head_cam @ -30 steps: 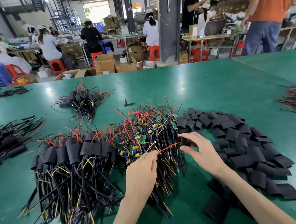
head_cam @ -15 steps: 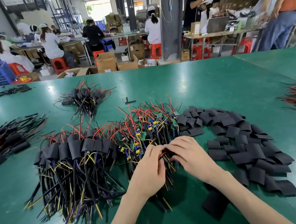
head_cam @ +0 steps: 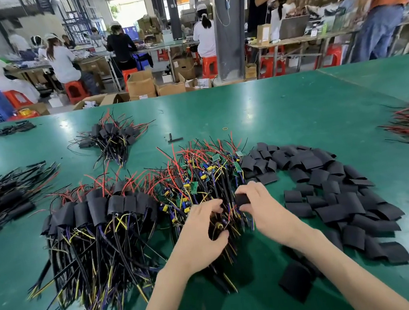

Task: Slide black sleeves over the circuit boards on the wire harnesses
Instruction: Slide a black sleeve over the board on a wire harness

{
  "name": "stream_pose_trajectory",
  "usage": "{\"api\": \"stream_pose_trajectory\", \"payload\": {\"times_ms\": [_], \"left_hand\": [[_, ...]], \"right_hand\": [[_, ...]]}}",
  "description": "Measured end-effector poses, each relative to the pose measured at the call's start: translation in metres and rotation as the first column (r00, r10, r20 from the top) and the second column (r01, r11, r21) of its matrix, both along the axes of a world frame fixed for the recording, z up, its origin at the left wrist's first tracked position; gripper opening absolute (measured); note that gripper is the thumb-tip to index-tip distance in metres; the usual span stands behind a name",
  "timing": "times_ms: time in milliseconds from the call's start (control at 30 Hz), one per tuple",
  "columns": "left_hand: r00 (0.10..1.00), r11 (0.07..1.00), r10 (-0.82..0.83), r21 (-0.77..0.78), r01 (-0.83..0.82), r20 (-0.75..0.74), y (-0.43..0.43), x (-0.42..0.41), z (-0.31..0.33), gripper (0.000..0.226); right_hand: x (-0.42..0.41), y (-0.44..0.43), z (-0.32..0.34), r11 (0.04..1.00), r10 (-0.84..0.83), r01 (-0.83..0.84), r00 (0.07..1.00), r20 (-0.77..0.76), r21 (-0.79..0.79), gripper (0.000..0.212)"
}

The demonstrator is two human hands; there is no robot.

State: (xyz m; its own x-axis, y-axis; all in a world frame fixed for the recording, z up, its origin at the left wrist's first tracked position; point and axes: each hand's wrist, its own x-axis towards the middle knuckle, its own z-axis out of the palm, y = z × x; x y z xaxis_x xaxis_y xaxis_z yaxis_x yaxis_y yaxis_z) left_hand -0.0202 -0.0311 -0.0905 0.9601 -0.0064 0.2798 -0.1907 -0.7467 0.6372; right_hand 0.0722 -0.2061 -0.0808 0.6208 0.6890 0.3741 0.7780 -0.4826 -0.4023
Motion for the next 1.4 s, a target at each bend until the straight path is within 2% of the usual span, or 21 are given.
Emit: {"api": "stream_pose_trajectory", "payload": {"times_ms": [67,100,200,300,467,533,700,833,967,1267,1400], "left_hand": [[0.997,0.986,0.046,0.154,-0.056,0.067,0.005,0.002,0.000,0.036],[0.995,0.983,0.059,0.171,-0.072,0.081,0.005,0.002,0.000,0.030],[0.995,0.993,0.075,0.085,-0.080,0.066,0.005,0.002,0.003,0.023],[0.993,0.989,0.113,-0.093,-0.115,-0.022,0.006,0.001,0.009,0.013],[0.993,0.971,0.098,-0.212,-0.110,-0.064,0.001,0.000,0.015,0.028],[0.994,0.964,0.084,-0.248,-0.097,-0.062,0.000,-0.001,0.017,0.024],[0.989,0.946,0.126,-0.290,-0.144,-0.080,0.002,-0.001,0.020,0.008],[0.986,0.940,0.147,-0.299,-0.163,-0.076,0.001,-0.002,0.023,0.011],[0.982,0.916,0.163,-0.355,-0.188,-0.099,0.002,-0.002,0.022,0.012],[0.987,0.944,0.132,-0.290,-0.155,-0.096,0.005,-0.003,0.024,0.013],[0.984,0.940,0.142,-0.296,-0.169,-0.109,0.003,-0.004,0.023,0.014]], "right_hand": [[0.003,-0.005,0.005,0.994,-0.038,0.045,0.997,-0.067,0.096,0.023],[0.003,-0.006,0.007,0.989,-0.053,0.065,0.994,-0.099,0.129,0.022],[0.004,-0.010,0.009,0.981,-0.052,0.085,0.981,-0.188,0.173,0.023],[0.001,-0.010,0.010,0.990,-0.006,0.030,0.985,-0.172,0.139,0.025],[-0.001,-0.006,0.009,0.999,-0.007,0.010,0.996,0.087,-0.038,0.032],[-0.001,-0.004,0.007,0.996,0.020,-0.009,0.992,0.122,-0.091,0.035],[-0.007,-0.001,0.005,1.000,0.016,-0.016,0.999,-0.029,-0.004,0.042],[-0.009,-0.001,0.006,0.999,0.034,-0.031,0.996,-0.079,0.033,0.036],[-0.011,-0.001,0.007,0.990,0.068,-0.046,0.985,-0.158,0.135,0.033],[-0.014,0.001,0.010,0.983,0.091,-0.056,0.975,-0.200,0.175,0.033],[-0.017,0.001,0.010,0.986,0.090,-0.065,0.983,-0.162,0.153,0.032]]}}
